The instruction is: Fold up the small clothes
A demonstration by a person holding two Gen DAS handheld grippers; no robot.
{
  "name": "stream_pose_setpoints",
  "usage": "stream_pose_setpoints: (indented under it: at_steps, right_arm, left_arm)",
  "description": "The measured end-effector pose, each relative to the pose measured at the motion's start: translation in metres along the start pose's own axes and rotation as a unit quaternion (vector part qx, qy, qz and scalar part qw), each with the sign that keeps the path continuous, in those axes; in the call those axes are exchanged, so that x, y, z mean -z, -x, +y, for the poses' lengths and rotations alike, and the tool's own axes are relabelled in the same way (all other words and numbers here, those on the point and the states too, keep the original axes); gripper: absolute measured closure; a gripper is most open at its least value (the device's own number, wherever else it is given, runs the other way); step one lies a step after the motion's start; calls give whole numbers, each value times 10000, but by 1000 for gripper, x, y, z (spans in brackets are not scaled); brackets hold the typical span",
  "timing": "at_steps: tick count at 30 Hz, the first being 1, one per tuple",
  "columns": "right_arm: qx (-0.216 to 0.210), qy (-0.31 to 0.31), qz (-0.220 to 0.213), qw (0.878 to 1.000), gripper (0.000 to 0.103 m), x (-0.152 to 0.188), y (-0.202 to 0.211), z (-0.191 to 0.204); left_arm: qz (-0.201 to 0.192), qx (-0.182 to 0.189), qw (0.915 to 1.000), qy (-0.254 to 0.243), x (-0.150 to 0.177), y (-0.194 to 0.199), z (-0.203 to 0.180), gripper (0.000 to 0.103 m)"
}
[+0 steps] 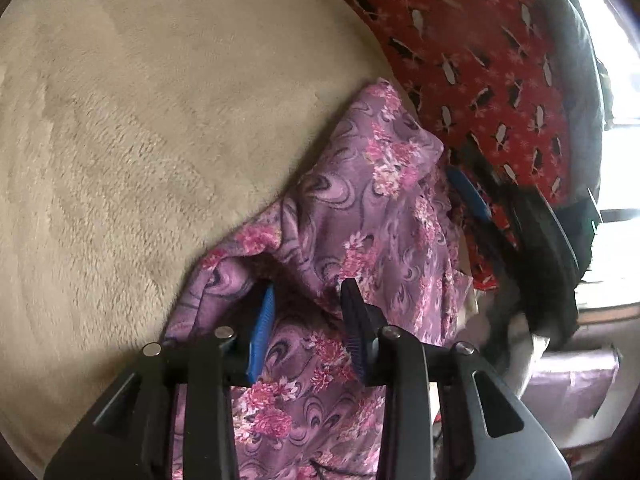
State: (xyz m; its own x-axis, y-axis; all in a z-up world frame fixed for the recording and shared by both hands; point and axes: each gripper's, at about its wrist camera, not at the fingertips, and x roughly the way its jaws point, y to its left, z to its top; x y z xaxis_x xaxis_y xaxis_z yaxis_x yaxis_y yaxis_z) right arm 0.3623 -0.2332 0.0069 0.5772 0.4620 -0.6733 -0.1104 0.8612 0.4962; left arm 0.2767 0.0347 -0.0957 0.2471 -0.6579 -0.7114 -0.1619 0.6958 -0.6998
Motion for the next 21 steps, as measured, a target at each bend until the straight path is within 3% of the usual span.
stream_pose_setpoints:
  at_steps: [4, 5, 6, 7, 11, 15, 21]
  right_arm:
    - [-83, 265, 392, 9988, 56, -6, -36, 10]
    - [-63, 450, 485, 9978, 62, -4, -44, 18]
    - [2, 711, 555, 9959, 84, -2, -47, 24]
    - [126, 990, 611, 9931, 98, -1, -52, 33]
    - [185, 1125, 171, 9933, 98, -7, -48, 42]
    - [838, 924, 789, 9891, 98, -1, -86, 27]
    - [946, 923, 560, 9896, 92, 5, -63, 35]
  left_arm:
    - [16, 64, 9999, -150, -3, 0, -6, 72]
    - [3, 86, 9998, -185, -4, 1, -7, 72]
    - [-40, 69, 9997, -220, -5, 4, -8, 72]
    - [-104, 49, 9996, -260, -5, 6, -10, 72]
    - [-471, -212, 9976, -459, -8, 15, -12, 72]
    - [-268, -557, 9970, -459, -10, -4, -5, 73]
    - [-336, -571, 9967, -464, -3, 8, -7, 73]
